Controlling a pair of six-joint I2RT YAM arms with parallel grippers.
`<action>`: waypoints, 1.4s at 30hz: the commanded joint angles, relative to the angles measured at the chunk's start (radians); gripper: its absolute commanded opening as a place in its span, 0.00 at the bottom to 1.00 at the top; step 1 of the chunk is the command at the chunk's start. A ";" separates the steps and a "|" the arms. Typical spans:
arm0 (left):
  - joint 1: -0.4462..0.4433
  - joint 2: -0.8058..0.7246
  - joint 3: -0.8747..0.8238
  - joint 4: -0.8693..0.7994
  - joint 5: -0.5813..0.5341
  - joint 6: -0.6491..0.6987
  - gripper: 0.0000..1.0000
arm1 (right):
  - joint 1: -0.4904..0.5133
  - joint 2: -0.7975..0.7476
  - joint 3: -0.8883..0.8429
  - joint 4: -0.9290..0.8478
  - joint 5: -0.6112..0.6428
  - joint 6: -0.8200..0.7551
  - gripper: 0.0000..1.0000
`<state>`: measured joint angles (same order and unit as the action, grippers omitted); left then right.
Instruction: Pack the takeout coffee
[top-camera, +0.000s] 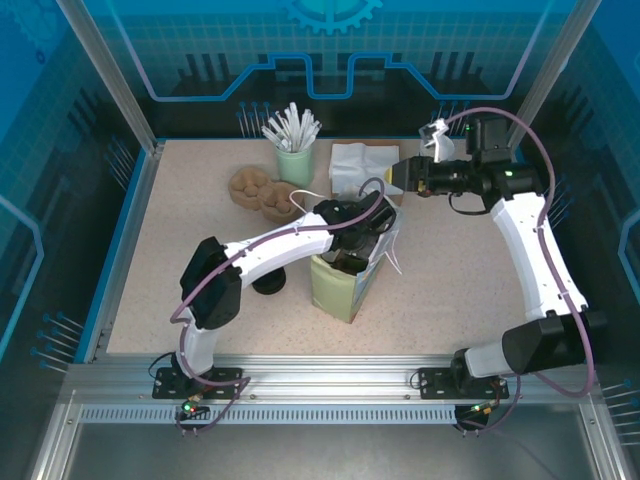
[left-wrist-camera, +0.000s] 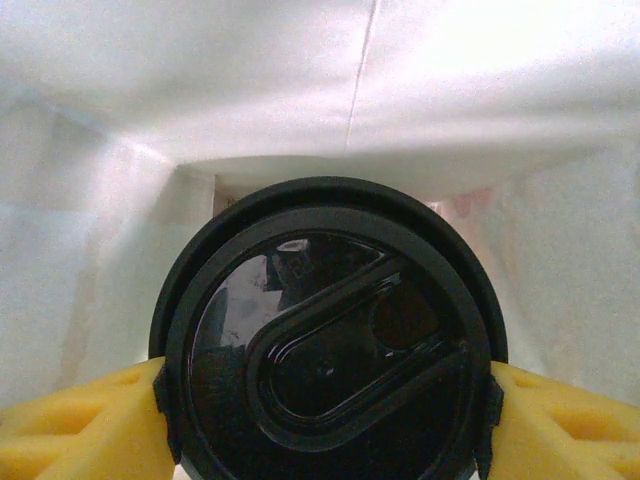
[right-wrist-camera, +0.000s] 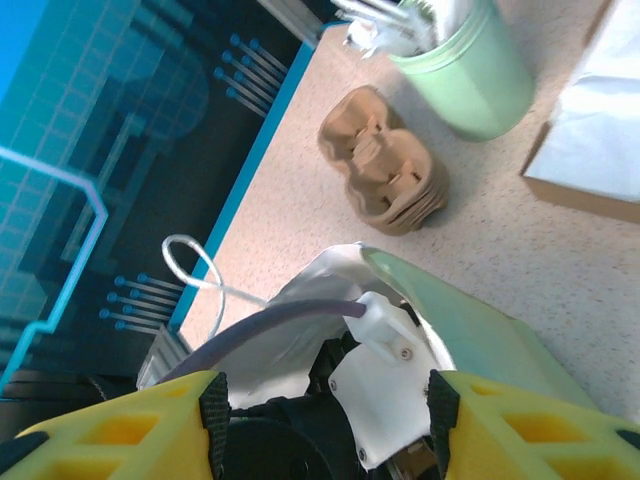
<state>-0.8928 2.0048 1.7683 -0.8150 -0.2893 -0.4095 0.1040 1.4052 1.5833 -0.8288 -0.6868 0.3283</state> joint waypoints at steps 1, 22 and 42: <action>0.006 0.071 0.030 -0.077 0.048 0.015 0.70 | -0.036 -0.043 0.035 -0.089 0.074 0.072 0.58; 0.006 0.116 0.006 -0.076 0.094 -0.050 0.69 | -0.105 -0.255 -0.209 -0.277 0.188 0.357 0.55; -0.031 0.127 -0.044 -0.050 0.078 -0.096 0.68 | 0.056 -0.283 -0.264 -0.250 0.255 0.442 0.55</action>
<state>-0.9039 2.0422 1.7931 -0.8047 -0.2966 -0.4702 0.1276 1.1297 1.3270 -1.0843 -0.4591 0.7387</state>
